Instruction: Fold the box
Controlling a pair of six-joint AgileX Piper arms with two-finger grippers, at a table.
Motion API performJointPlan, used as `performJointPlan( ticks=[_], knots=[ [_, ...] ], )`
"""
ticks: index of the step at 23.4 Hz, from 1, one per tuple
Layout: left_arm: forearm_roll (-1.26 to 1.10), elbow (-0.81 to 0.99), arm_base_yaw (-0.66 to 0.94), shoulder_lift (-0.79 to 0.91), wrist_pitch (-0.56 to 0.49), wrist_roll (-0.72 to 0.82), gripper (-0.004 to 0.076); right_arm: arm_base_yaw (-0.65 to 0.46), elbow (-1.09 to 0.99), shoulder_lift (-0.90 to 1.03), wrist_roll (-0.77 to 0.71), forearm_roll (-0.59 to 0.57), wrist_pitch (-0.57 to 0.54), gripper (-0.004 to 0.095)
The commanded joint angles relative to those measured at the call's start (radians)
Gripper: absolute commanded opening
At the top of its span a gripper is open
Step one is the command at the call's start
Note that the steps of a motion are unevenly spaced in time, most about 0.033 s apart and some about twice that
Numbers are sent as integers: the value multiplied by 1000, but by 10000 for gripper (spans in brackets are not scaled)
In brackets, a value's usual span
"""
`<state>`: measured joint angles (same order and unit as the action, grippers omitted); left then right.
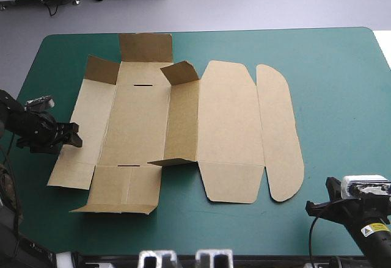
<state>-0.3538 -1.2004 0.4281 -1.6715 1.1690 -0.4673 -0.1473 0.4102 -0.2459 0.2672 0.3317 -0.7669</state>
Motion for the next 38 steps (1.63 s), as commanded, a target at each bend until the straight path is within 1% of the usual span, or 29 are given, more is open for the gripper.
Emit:
performJointPlan(
  ticks=[1,6,8,10,13,14,16,18,23,30,32,36,37,38],
  knots=[
    [-90,-20,-3,15,-4,-23,516,3,24,-12,3,12,71,-20],
    [-186,-20,-3,-24,-1,-43,484,3,24,-12,3,12,71,-20],
    [-233,-20,-7,-36,20,-48,459,3,24,-12,3,12,71,-20],
    [-237,-20,-19,-52,25,-50,409,3,24,-12,3,12,71,-20],
    [-251,-20,-22,-63,51,-50,251,3,24,-12,3,12,71,-20],
    [-260,-20,-22,-63,71,-50,183,3,24,-12,3,12,71,-20],
    [-299,-20,-22,-63,116,-101,88,3,24,-12,3,12,71,-20],
    [-360,-20,-22,-63,124,-121,37,3,24,-12,3,12,71,-20],
    [-515,-20,-26,-63,124,-163,24,3,24,-12,3,12,71,-20],
    [-512,-47,-82,-63,124,-186,9,3,24,-12,3,12,71,-20],
    [-457,-120,-136,-63,124,-177,-9,3,24,-12,3,12,71,-19],
    [-315,-263,-264,-63,124,-170,-10,3,24,-12,3,12,71,-20],
    [-208,-356,-349,-63,124,-170,-10,3,24,-12,3,12,71,-20],
    [-149,-405,-383,-63,124,-170,-10,3,24,-12,3,12,71,-20]
  ],
)
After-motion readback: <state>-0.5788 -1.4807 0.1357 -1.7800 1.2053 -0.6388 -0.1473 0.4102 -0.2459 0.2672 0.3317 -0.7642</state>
